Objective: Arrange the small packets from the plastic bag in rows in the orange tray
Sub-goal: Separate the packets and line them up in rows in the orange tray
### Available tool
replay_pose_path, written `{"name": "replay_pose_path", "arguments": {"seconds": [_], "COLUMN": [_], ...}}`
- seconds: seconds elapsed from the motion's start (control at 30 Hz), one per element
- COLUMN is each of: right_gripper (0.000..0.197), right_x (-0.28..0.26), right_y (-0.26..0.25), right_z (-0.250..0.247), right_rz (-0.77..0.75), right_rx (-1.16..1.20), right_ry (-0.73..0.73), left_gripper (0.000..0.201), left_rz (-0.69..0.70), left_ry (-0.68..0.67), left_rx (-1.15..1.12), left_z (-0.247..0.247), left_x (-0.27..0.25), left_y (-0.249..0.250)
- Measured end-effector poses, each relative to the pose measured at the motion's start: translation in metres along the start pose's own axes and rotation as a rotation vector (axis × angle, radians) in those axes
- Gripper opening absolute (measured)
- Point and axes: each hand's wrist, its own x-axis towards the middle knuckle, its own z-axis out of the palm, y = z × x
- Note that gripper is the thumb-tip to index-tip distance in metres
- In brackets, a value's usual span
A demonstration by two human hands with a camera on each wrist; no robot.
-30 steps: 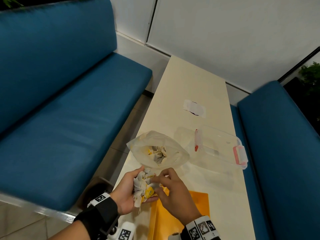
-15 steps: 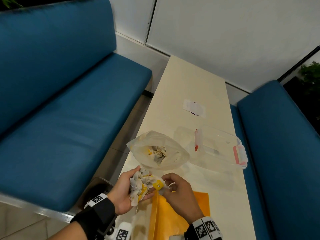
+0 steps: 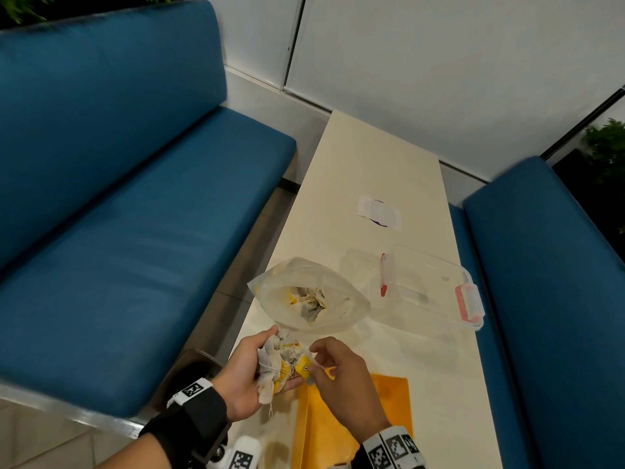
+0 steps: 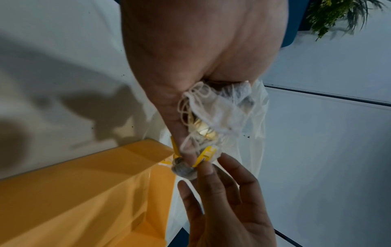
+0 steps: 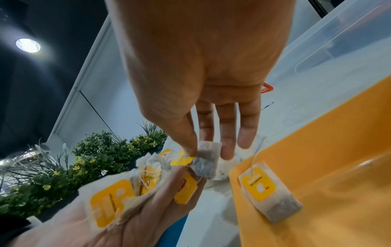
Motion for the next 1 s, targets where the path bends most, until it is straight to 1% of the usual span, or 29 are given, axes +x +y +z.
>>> {"name": "replay_pose_path", "arguments": {"seconds": [0.13, 0.27, 0.33, 0.43, 0.47, 0.53, 0.57, 0.63, 0.73, 0.83, 0.9, 1.0], "right_gripper": [0.027, 0.031, 0.027, 0.012, 0.012, 0.018, 0.019, 0.016, 0.015, 0.013, 0.010, 0.009], "right_x": [-0.001, -0.003, -0.004, -0.005, -0.006, -0.008, -0.009, -0.010, -0.011, -0.013, -0.015, -0.019], "right_y": [-0.001, 0.000, 0.000, -0.001, -0.002, -0.001, -0.001, 0.001, 0.008, 0.017, 0.026, 0.039], "right_z": [0.000, 0.001, 0.001, 0.000, -0.001, -0.004, -0.006, -0.011, -0.022, -0.031, -0.033, -0.029], "right_rz": [0.008, -0.028, -0.060, -0.111, -0.110, -0.097, -0.086, -0.060, 0.005, 0.128, 0.191, 0.276], "right_rx": [-0.015, -0.039, -0.049, -0.047, -0.043, -0.030, -0.023, 0.002, 0.096, 0.140, 0.244, 0.351], "right_ry": [-0.011, 0.004, 0.012, 0.040, 0.049, 0.062, 0.062, 0.063, 0.076, 0.009, -0.036, -0.055], "left_gripper": [0.048, 0.048, 0.049, 0.049, 0.049, 0.047, 0.047, 0.047, 0.046, 0.047, 0.047, 0.048], "left_rz": [0.017, 0.021, 0.019, 0.017, 0.020, 0.029, 0.035, 0.046, 0.071, 0.082, 0.086, 0.088], "left_ry": [0.013, 0.022, 0.020, 0.019, 0.020, 0.023, 0.025, 0.033, 0.057, 0.070, 0.077, 0.089], "left_rx": [0.001, 0.006, 0.002, -0.011, -0.014, -0.020, -0.022, -0.025, -0.019, -0.002, 0.004, 0.005], "left_z": [0.003, 0.003, 0.002, -0.001, -0.001, 0.000, -0.001, -0.002, -0.008, -0.015, -0.018, -0.021], "left_x": [-0.001, -0.001, 0.000, 0.001, 0.001, 0.000, 0.000, 0.000, 0.000, 0.001, 0.003, 0.006], "left_y": [0.001, 0.000, 0.000, 0.000, -0.001, -0.001, -0.002, -0.001, 0.001, 0.002, 0.001, -0.001]}}
